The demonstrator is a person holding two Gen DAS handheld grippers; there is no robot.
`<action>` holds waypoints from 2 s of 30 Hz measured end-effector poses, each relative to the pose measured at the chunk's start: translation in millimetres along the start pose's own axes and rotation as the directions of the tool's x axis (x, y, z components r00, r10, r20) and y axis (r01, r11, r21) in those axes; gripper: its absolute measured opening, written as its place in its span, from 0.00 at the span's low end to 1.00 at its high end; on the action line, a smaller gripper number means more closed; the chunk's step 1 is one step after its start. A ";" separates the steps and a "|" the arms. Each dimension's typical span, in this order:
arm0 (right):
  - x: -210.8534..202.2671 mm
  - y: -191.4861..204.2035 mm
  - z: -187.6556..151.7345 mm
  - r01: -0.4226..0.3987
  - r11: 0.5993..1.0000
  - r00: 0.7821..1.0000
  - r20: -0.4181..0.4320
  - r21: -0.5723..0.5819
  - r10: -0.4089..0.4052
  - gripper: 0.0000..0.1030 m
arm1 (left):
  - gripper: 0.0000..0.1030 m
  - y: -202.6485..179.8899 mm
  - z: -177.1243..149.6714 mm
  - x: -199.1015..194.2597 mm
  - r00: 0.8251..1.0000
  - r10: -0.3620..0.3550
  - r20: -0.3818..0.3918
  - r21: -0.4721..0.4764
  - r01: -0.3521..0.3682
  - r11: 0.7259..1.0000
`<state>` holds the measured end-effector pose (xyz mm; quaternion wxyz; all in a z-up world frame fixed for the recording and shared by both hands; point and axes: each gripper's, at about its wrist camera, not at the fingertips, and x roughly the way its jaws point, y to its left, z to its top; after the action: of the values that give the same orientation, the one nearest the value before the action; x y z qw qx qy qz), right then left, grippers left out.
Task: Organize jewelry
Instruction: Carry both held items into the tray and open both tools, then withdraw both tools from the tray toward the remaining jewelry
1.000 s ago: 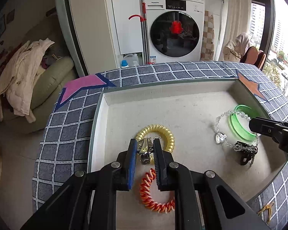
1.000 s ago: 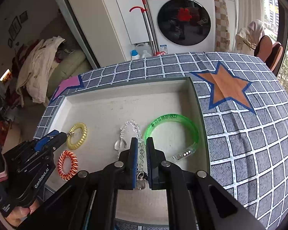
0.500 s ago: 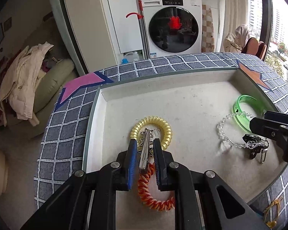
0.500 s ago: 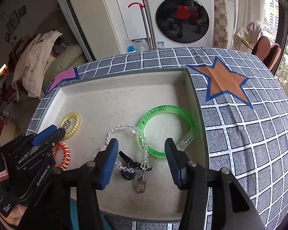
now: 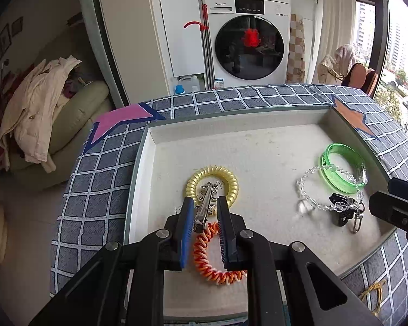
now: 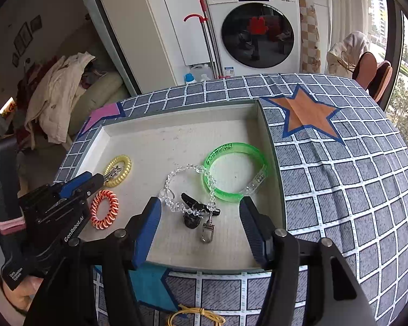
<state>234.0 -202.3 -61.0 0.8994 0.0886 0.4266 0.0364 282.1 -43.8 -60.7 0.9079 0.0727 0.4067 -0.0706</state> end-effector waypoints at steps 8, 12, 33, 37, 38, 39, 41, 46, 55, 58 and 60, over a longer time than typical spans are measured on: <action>-20.6 -7.0 -13.8 0.002 1.000 1.000 0.013 0.015 -0.002 0.66 | 0.36 -0.4 -3.8 -8.8 1.000 0.000 0.005 0.003 0.000 1.000; -24.8 -10.0 -20.6 0.004 1.000 1.000 0.005 0.020 -0.004 0.67 | 1.00 4.8 -2.4 -17.4 0.999 0.012 0.044 -0.041 -0.010 0.999; -53.8 -27.0 -89.9 0.007 0.998 0.998 -0.064 0.055 -0.003 0.83 | 1.00 0.7 -79.8 -77.2 0.994 -0.110 -0.006 0.019 0.110 0.994; -56.1 -28.4 -106.7 0.022 0.998 0.996 -0.088 0.051 -0.018 0.83 | 1.00 -4.6 -101.2 -77.8 0.992 -0.121 -0.045 0.030 0.122 0.992; -56.8 -28.3 -110.8 0.023 0.999 0.996 -0.092 0.049 -0.019 0.83 | 1.00 -6.2 -105.0 -76.8 0.991 -0.123 -0.056 0.031 0.125 0.992; -57.3 -28.1 -114.3 0.026 0.999 0.995 -0.096 0.046 -0.022 0.83 | 1.00 -7.4 -107.9 -76.5 0.990 -0.126 -0.063 0.029 0.128 0.991; -57.9 -28.4 -119.3 0.034 0.999 0.995 -0.100 0.041 -0.030 0.83 | 1.00 -9.0 -111.4 -76.5 0.989 -0.133 -0.072 0.027 0.135 0.990; -57.5 -32.9 -120.5 0.062 0.997 0.993 -0.102 0.044 -0.057 0.83 | 1.00 -16.6 -113.0 -77.2 0.986 -0.149 -0.081 0.051 0.153 0.987; -53.6 -20.2 -110.9 0.051 0.999 0.995 -0.089 -0.005 -0.052 0.83 | 1.00 -26.8 -116.7 -69.9 0.985 -0.133 -0.112 0.084 0.143 0.986; -46.0 -15.8 -106.0 0.053 0.999 0.994 -0.098 -0.014 -0.054 0.83 | 1.00 -29.6 -117.4 -69.0 0.985 -0.128 -0.117 0.096 0.139 0.986; -39.7 -13.5 -102.5 0.060 0.998 0.993 -0.103 -0.027 -0.062 0.82 | 1.00 -31.5 -118.2 -68.2 0.985 -0.124 -0.119 0.103 0.136 0.985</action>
<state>129.3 -207.9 -96.9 0.8776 0.0630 0.4749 0.0184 145.2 -47.6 -89.8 0.8716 0.1001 0.4564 -0.1481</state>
